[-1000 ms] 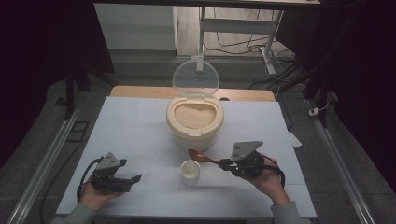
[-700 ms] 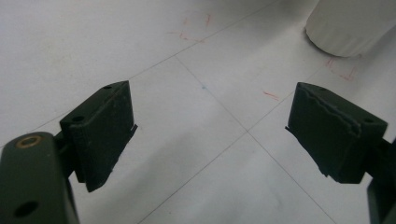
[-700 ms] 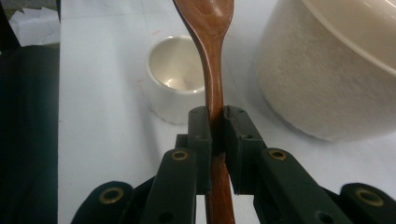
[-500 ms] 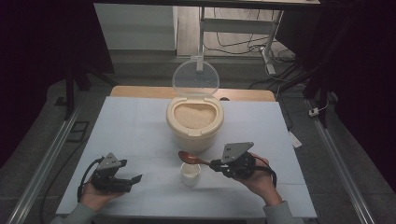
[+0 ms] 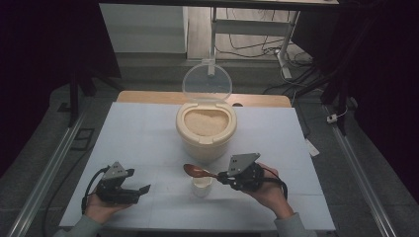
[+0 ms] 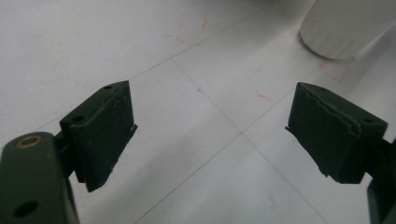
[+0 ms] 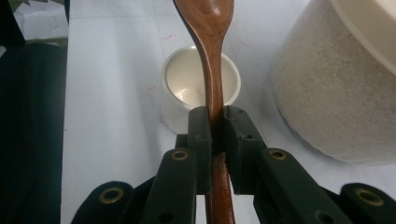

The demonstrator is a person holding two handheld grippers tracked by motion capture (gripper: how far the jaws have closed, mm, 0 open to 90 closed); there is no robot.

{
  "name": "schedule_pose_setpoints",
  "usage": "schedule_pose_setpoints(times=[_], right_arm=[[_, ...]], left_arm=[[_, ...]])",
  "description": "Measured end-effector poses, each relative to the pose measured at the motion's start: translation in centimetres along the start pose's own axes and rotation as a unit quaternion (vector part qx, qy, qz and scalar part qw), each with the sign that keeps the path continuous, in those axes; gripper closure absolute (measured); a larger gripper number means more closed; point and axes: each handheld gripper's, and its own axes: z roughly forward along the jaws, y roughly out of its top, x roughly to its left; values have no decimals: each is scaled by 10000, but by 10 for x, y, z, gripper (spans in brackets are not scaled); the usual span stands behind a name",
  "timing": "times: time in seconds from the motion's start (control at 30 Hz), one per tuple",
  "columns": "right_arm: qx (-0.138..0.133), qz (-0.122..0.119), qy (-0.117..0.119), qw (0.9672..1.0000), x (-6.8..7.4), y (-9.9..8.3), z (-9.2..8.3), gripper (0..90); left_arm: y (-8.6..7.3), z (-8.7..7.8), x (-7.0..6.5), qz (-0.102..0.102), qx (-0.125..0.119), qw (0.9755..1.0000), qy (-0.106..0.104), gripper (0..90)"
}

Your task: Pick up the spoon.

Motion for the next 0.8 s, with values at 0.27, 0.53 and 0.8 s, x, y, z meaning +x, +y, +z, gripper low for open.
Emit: schedule_pose_setpoints(times=[0.27,0.53,0.8], right_arm=[[4,-72,-49,10000,4,7,-1,811],[84,-77,-64,9999,5,10,4,811],[93,-170,-51,9998,10,19,9,811]], left_arm=[[30,-12,-25,341,-225,9988,-265,141],[65,-21,-56,899,-354,9945,-412,140],[96,-22,-83,1377,-355,9882,-576,152]])
